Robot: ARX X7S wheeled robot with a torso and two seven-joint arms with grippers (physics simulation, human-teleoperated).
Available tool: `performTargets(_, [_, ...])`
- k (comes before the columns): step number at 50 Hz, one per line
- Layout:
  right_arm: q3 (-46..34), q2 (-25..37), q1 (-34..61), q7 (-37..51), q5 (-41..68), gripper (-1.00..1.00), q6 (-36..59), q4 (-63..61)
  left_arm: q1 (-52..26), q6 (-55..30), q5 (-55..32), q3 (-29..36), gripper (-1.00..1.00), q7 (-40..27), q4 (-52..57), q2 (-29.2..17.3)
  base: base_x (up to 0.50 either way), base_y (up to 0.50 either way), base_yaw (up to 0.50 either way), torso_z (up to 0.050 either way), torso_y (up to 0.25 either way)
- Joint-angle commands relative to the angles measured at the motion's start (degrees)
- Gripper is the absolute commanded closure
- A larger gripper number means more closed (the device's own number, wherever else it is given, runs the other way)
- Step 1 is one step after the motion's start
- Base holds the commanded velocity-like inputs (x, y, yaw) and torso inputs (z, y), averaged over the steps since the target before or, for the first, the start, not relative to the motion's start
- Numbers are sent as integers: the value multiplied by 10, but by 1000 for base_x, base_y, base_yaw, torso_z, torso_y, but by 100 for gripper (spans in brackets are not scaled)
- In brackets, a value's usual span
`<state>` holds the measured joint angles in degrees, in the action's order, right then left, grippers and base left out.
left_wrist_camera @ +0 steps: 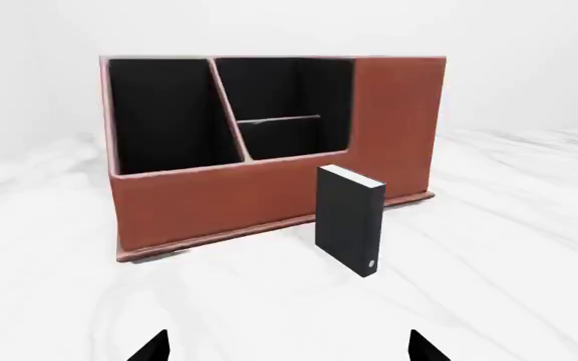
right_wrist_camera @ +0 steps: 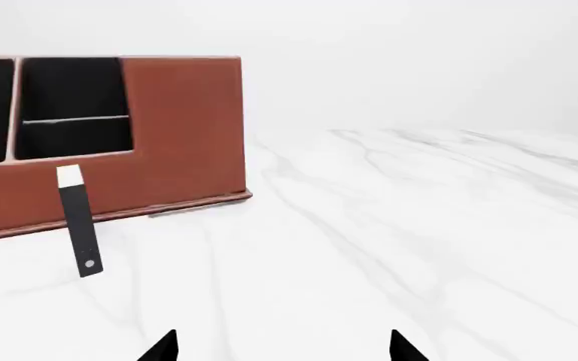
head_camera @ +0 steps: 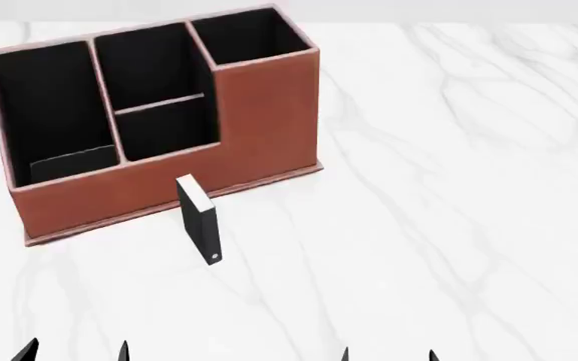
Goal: Pick up the book and place it in the left compartment of the caddy.
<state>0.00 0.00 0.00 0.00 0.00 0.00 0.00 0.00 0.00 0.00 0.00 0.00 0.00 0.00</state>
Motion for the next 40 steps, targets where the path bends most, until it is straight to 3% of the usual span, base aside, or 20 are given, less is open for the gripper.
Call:
performTargets(1, [-11, 9, 0, 12, 10, -100, 0, 0, 0, 13, 1, 10, -100, -20, -4, -9, 0, 0, 0, 0, 0])
performTargets(21, [-37, 32, 0, 45, 36, -100, 1, -7, 1, 44, -4, 41, -100, -60, -22, -33, 0, 0, 0, 0, 0])
performTargets(22, [-9, 8, 0, 18, 13, -100, -1, 11, -86, 86, 70, 128, -100, -140, -86, -96, 0, 0, 0, 0, 0])
performTargets(23, [-12, 11, -1, 20, 17, -100, 4, -9, 0, 46, 23, 42, -100, -54, -25, -10, 0, 0, 0, 0, 0])
performTargets(24, [-14, 14, -2, 23, 19, -100, 5, -10, 1, 47, 17, 13, -100, -30, -28, -9, 0, 0, 0, 0, 0])
performTargets(29, [-27, 23, -4, 37, 18, -100, 15, -29, 8, 67, 44, 32, -100, -54, -26, -26, 0, 0, 0, 0, 0])
performTargets(40, [-60, 39, 14, 71, -22, -100, 200, -236, 16, -84, 77, 35, -100, -65, 196, -47, 0, 0, 0, 0, 0])
